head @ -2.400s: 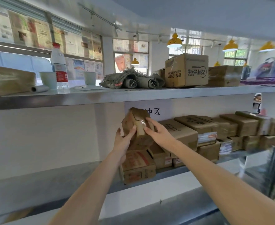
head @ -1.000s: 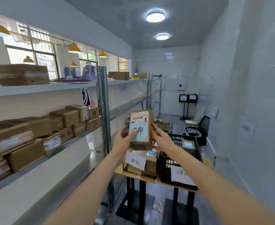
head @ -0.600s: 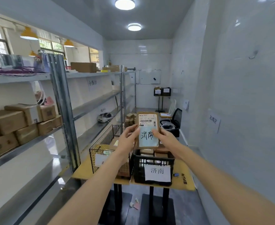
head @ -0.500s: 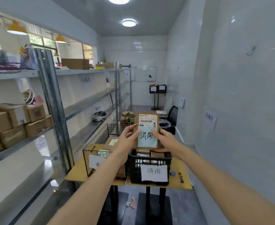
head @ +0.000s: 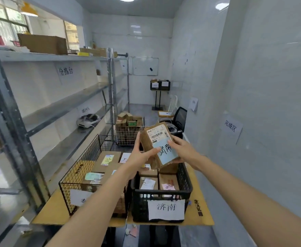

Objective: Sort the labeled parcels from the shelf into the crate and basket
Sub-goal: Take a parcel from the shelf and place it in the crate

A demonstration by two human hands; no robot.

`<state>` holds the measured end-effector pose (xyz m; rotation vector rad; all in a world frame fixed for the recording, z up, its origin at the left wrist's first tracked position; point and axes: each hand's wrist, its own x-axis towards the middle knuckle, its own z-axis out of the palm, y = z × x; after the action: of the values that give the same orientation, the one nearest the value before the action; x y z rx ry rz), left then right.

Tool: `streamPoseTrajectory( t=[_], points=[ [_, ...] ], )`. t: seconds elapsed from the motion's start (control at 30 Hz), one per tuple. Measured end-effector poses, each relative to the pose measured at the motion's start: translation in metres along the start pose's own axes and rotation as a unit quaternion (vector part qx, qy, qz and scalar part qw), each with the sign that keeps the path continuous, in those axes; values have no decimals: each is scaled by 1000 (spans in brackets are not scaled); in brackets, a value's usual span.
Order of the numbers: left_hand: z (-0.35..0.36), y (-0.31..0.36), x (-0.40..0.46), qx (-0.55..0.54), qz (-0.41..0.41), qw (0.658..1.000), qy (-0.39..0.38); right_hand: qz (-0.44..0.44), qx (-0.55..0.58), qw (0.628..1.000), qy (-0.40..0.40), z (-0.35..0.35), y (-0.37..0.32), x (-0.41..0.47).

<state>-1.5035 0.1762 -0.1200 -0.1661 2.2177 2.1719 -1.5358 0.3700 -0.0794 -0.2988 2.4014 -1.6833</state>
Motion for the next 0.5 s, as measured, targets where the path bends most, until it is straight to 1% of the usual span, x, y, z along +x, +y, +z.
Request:
streamPoseTrajectory(
  t=[0.1,0.2,0.27,0.37,0.5],
  points=[
    [-13,-6,44,1,10,1000,14,4,-5,1000,-4,5,9,43],
    [-22,-18,82,-6,-10,1000,23,27,-5,1000,-9,7,26,79],
    [-25,-28,106,-9,-23,999,31,25,-27,999,-5,7,38,104],
    [-27,-43,144,-7,-33,997,63,25,-40,999,1,7,60,145],
    [-29,-77,194,18,-62,995,78,40,-55,998,3,9,104,204]
  ],
)
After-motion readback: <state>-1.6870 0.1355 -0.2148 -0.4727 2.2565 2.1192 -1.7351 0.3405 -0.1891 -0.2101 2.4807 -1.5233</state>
